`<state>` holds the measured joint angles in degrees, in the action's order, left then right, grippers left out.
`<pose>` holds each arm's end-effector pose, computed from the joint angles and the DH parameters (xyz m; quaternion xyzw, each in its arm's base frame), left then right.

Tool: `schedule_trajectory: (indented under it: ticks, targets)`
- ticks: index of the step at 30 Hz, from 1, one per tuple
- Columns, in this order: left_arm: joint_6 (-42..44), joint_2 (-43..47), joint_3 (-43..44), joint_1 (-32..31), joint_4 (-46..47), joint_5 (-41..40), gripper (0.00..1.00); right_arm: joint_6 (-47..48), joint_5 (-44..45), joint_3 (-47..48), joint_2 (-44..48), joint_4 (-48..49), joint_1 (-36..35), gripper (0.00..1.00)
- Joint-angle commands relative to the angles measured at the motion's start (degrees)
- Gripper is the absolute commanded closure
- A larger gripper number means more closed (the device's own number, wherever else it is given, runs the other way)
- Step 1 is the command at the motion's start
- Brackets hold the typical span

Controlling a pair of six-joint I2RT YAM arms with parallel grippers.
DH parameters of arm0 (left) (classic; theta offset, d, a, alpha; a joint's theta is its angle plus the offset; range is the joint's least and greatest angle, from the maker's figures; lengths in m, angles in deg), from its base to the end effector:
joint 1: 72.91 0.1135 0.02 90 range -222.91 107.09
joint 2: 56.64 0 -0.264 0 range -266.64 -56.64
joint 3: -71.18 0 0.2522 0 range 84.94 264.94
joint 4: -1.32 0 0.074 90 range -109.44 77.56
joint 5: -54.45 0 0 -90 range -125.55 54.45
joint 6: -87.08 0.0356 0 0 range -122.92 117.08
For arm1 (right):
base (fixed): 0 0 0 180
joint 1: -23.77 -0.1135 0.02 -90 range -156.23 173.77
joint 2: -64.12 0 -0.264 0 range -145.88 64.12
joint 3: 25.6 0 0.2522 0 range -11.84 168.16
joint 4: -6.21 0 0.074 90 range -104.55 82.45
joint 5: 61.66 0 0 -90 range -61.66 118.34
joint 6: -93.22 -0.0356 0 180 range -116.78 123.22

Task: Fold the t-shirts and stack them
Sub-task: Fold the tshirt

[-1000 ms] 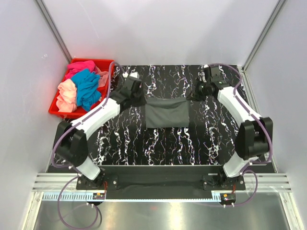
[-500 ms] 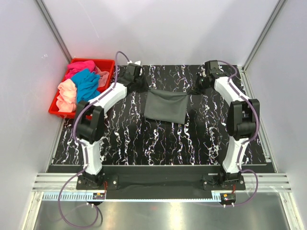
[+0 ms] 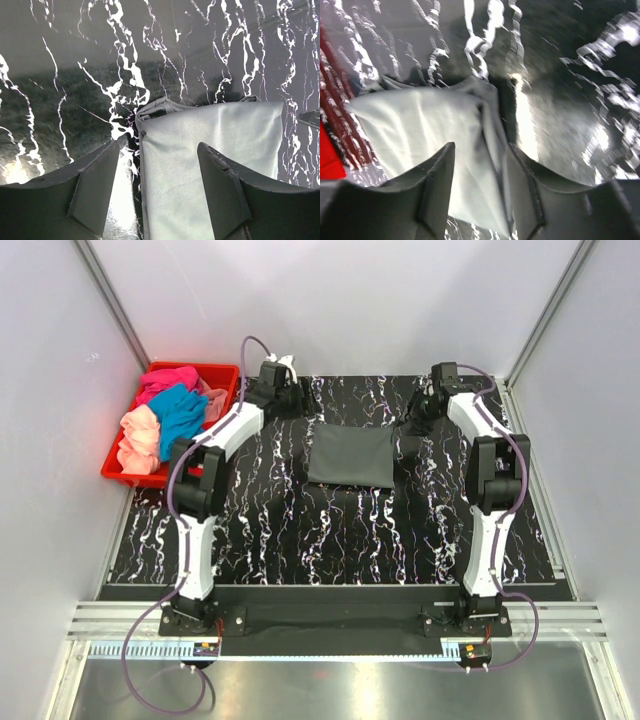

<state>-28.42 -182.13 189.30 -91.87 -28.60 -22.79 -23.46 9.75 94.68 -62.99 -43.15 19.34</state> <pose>0.4797 -0.1731 0.2302 -0.0015 0.8919 -0.2591 0.3707 0.4873 0.0491 0.2045 0.1361 0.9355 0.2258 0.2350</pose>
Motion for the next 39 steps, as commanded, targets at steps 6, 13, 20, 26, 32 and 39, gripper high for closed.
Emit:
schedule_trajectory:
  ticks: [6, 13, 20, 26, 32, 39]
  targets:
    - [3.17, 13.87, -11.62, -2.83, 8.51, 4.73, 0.30, 2.50, -2.31, -6.76, 11.89, 1.31, 0.30, 0.63]
    - [3.52, 6.07, -10.41, -3.45, 13.88, 11.06, 0.31, 4.09, -24.02, -5.36, 3.73, 5.44, 0.21, 0.77]
    - [4.23, -4.83, -2.94, -2.66, 14.06, 10.36, 0.31, 5.41, -24.40, -1.85, -5.24, 5.89, 1.69, 0.69]
    - [3.35, -11.61, 8.83, -0.29, 11.60, 10.36, 0.30, 5.41, -19.29, 0.88, -7.72, 6.23, 3.72, 0.60]
    - [1.42, -11.11, 11.25, 1.47, 8.69, 12.29, 0.29, 2.69, -19.21, 0.19, -1.31, 6.15, 4.07, 0.49]
    - [3.96, 10.16, -5.72, 1.65, 9.93, 9.40, 0.26, 2.86, -10.52, -7.19, 9.50, 1.67, 2.58, 0.44]
